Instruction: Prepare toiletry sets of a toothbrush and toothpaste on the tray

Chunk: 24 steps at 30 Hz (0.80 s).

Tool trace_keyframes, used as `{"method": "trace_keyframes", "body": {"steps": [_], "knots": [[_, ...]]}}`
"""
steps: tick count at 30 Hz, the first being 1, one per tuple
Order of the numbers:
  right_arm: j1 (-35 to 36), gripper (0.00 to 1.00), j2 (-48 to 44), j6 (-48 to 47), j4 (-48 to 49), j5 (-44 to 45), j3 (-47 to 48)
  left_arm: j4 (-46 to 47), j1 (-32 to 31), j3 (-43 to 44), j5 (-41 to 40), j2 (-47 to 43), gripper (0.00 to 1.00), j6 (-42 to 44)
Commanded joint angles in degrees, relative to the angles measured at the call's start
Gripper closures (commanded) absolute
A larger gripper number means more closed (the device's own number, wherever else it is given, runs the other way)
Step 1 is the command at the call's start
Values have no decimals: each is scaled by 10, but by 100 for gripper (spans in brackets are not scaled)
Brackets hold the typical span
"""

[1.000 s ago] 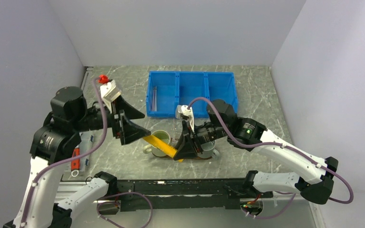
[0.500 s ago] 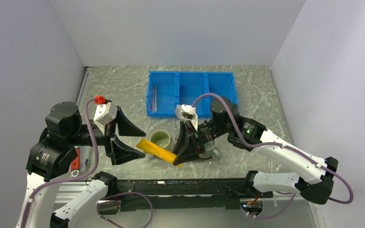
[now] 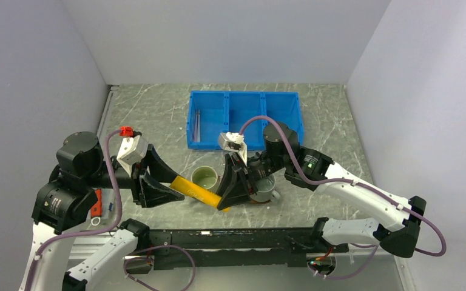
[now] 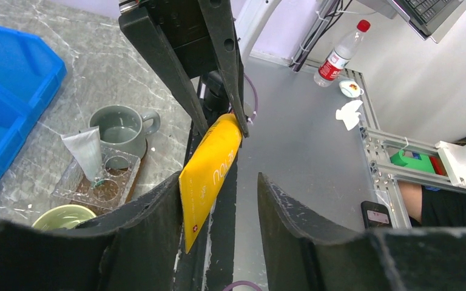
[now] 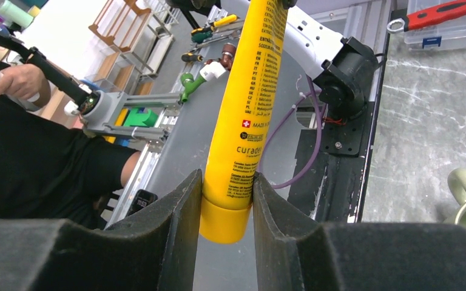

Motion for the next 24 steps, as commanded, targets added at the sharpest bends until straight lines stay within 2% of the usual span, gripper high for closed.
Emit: {"method": "trace_keyframes", "body": {"steps": [1,4,9,18,21,24], "knots": [[-2,96,-11,3,48,-17,26,21,-6,7,16,6,49,14],[-2,96,-13,3,48,-17,24,20,-8,7,17,7,51,15],[-2,97,-13,4,52,-16,24,19,-11,9,17,13,59,15],[-2,98,-21,3,56,-8,21,16,-18,12,12,21,82,17],[-2,99,-23,-1,51,0,20,14,-18,14,11,23,100,18],[-2,98,-24,-7,43,6,21,14,-19,17,10,26,100,17]]}}
